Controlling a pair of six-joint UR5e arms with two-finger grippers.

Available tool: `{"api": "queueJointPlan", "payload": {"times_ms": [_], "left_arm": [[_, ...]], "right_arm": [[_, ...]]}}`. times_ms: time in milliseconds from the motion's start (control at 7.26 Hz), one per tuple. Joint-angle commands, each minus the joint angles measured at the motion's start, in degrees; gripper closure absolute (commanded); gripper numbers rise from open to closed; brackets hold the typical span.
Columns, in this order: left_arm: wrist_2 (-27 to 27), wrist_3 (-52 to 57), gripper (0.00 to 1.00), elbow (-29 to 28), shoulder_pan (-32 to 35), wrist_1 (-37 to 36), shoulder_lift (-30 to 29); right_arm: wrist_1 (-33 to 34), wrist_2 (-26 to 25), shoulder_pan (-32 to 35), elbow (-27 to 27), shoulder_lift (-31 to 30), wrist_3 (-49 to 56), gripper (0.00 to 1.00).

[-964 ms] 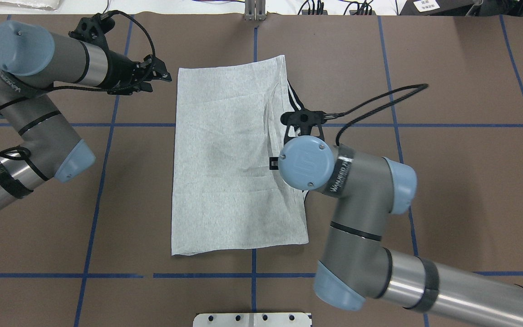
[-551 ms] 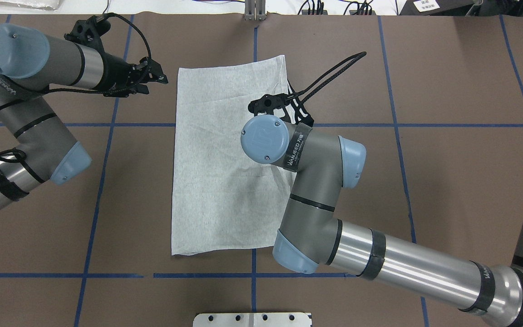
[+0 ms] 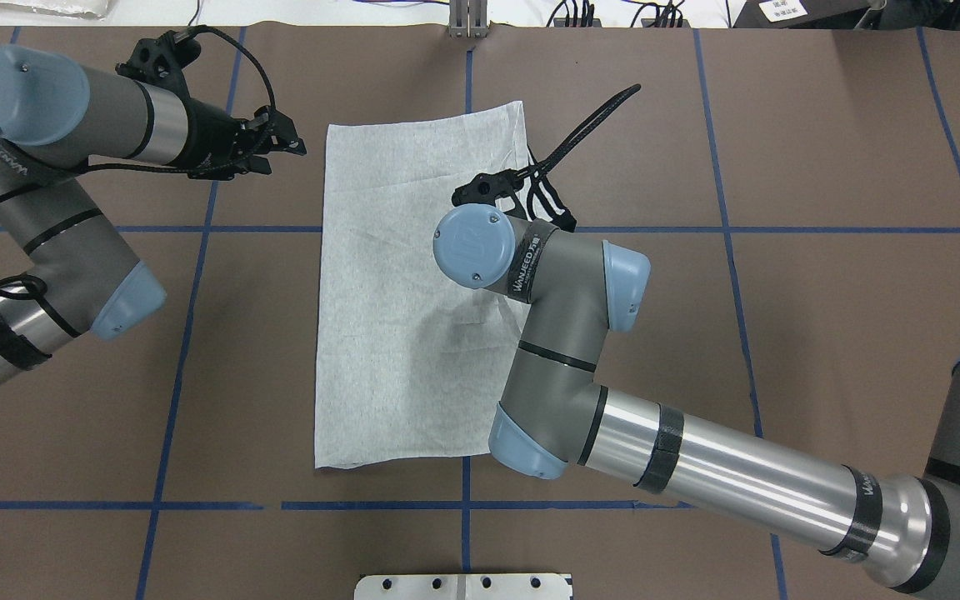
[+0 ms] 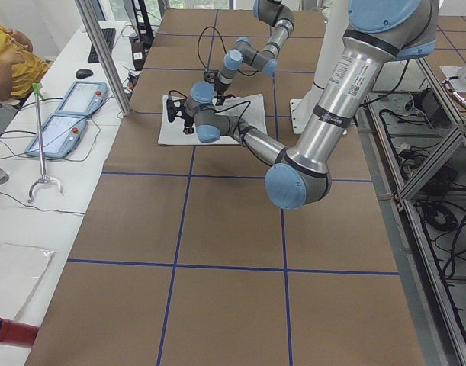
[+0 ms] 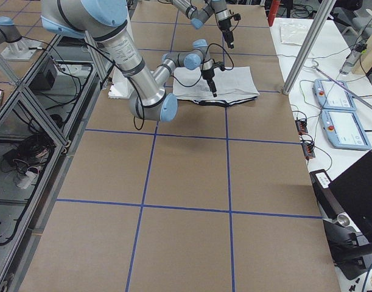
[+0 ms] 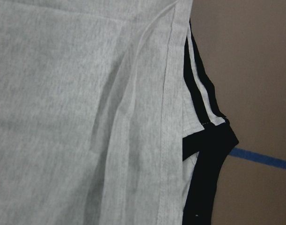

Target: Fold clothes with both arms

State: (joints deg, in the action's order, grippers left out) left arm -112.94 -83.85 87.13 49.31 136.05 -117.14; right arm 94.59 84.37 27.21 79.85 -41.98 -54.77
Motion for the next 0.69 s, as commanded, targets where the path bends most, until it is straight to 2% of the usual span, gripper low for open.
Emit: {"api": "queueJointPlan", "payload": {"times_ms": [0,413,551], "left_arm": [[0.00,0.00,0.34,0.06,0.00,0.00,-0.02],[0.09,-0.09,0.32,0.06,0.00,0.00,0.07],[0.09,-0.09,0.32,0.06,0.00,0.00,0.07]], "right_arm": [[-0.01,0.09,0.39,-1.36,0.06,0.54,0.00],[-0.10,0.88,1.36,-1.81,2.25,0.37,0.00],[-2.02,0.97,1.36,-2.68,2.34,0.19,0.00]]}}
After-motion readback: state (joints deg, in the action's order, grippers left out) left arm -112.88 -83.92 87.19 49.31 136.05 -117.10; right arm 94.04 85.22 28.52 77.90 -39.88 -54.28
